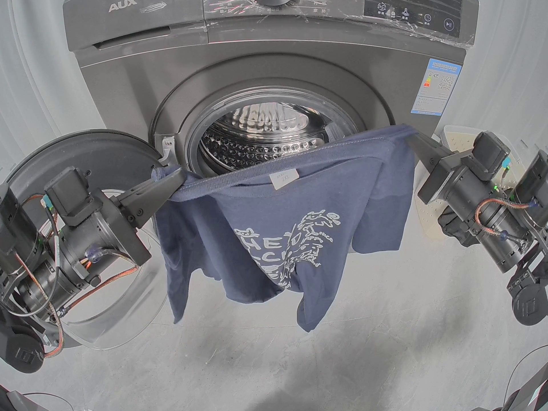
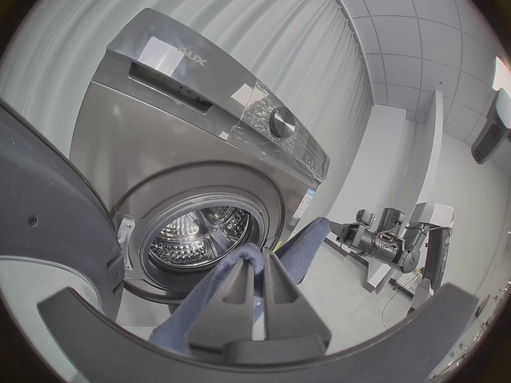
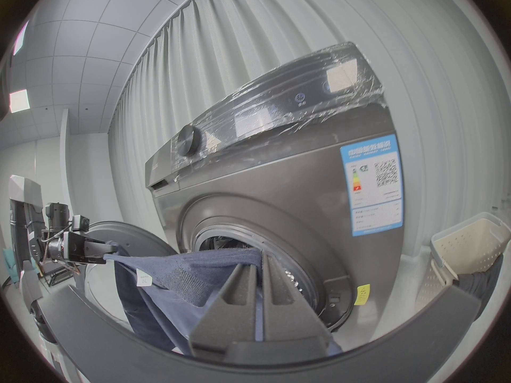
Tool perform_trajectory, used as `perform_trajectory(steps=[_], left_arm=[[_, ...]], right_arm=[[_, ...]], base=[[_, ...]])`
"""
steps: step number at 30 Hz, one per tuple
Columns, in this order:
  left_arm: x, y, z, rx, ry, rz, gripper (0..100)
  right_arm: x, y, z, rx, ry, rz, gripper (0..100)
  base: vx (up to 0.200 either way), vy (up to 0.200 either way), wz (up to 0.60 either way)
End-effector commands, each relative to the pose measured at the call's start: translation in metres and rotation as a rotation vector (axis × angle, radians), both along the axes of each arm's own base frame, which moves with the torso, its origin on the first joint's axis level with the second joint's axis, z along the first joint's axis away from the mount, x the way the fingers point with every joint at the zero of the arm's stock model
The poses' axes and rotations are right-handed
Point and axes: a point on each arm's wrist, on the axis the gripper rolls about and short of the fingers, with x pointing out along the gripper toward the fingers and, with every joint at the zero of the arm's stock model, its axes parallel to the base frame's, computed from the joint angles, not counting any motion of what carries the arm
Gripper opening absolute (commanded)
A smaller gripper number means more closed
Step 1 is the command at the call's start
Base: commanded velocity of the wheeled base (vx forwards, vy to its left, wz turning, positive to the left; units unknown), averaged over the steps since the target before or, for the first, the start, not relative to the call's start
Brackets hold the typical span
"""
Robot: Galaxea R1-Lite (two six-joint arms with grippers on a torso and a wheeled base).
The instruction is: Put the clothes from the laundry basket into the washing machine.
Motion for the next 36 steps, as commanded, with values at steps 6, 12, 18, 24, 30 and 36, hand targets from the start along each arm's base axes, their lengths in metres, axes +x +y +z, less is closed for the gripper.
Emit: perform_trajectory(steps=[6,12,18,24,30,36], left_arm=[[-0.001,0.001,-0.001,0.0,-0.001,0.004,0],[-0.001,0.002,0.001,-0.003,-0.006,0.007,0],[-0.002,0.0,0.0,0.0,-0.005,-0.003,0],[0.001,-0.002,-0.004,0.007,0.011,-0.01,0],[-0.003,-0.027,0.002,-0.002,-0.012,-0.1,0],[0.006,-0.036,0.008,0.004,-0.04,-0.126,0]], right_arm=[[-0.002,-0.003,-0.004,0.0,0.011,-0.006,0],[-0.002,-0.005,0.0,0.012,0.002,-0.027,0],[-0.003,-0.004,0.001,0.024,0.005,-0.02,0],[-0.006,-0.008,-0.001,0.027,0.016,-0.025,0],[-0.015,-0.01,0.004,0.034,0.004,-0.016,0],[-0.013,-0.009,0.003,0.032,0.006,-0.017,0]], base=[[0.0,0.0,0.0],[0.0,0.0,0.0],[0.0,0.0,0.0],[0.0,0.0,0.0],[0.0,0.0,0.0],[0.0,0.0,0.0]])
